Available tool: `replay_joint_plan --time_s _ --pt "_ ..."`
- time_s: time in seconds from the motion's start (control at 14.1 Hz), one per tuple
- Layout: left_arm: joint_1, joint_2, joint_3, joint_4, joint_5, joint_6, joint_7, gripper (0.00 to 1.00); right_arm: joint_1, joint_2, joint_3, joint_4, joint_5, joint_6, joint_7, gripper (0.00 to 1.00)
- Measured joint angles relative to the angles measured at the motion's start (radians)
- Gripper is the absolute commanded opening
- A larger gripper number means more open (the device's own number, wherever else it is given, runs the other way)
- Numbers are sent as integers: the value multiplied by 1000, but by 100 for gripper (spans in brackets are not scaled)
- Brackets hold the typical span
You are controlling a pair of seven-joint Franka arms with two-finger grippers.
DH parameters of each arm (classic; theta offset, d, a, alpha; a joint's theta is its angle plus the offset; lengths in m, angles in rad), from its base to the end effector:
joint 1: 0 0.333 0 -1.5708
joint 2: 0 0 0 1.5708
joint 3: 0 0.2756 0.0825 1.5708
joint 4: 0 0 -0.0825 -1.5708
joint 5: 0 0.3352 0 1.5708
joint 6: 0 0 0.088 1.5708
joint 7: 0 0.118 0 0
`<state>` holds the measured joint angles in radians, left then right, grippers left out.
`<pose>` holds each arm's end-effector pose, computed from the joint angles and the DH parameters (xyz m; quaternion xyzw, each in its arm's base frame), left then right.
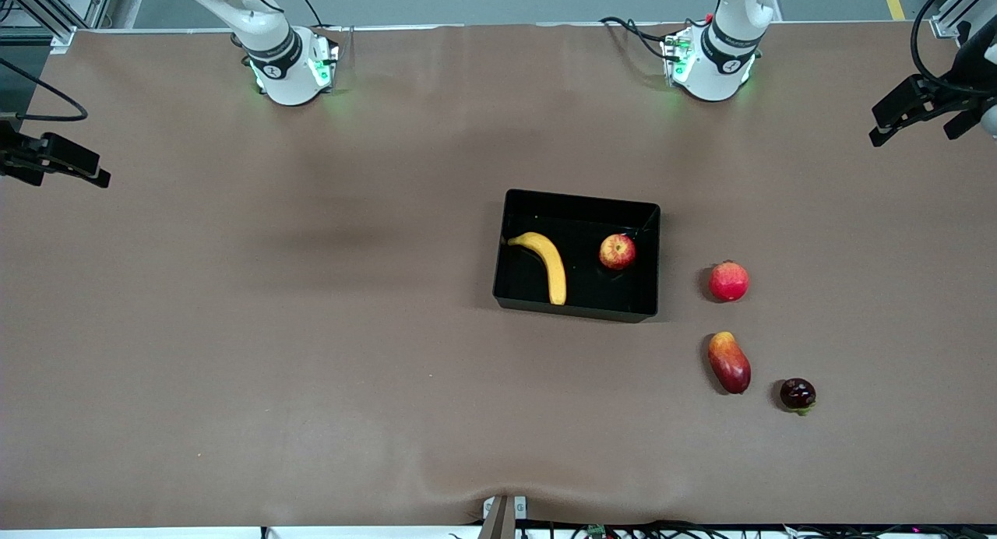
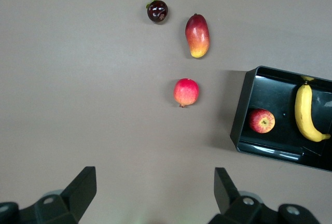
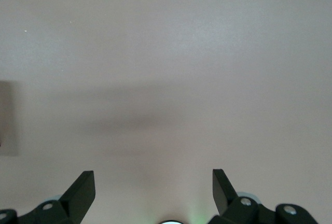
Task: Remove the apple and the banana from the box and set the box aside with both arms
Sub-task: 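Reach the left gripper down to the red apple in the tray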
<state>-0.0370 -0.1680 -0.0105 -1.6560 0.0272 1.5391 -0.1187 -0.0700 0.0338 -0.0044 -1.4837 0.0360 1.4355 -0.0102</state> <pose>0.4560 -0.0188 0.6151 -0.9989 -0.0364 -0.0267 0.0123 0.4991 -0.0325 0.5812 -0.9985 0.0304 0.0402 0.0196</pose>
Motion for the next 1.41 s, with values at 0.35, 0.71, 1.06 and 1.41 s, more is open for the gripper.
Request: replay_joint_plan --time_s 0.35,0.71,1.06,1.41 --pt "1 9 0 8 0 0 0 100 0 0 2 4 1 0 0 100" --pt "-14 96 -42 24 -1 0 -25 100 -1 0 -3 7 1 -27 0 100" --pt "-22 219 -211 22 -4 33 -311 100 -2 0 -4 8 1 -30 0 100" --pt "-28 346 -346 -92 -4 289 -553 100 -2 0 -4 8 0 -33 0 100"
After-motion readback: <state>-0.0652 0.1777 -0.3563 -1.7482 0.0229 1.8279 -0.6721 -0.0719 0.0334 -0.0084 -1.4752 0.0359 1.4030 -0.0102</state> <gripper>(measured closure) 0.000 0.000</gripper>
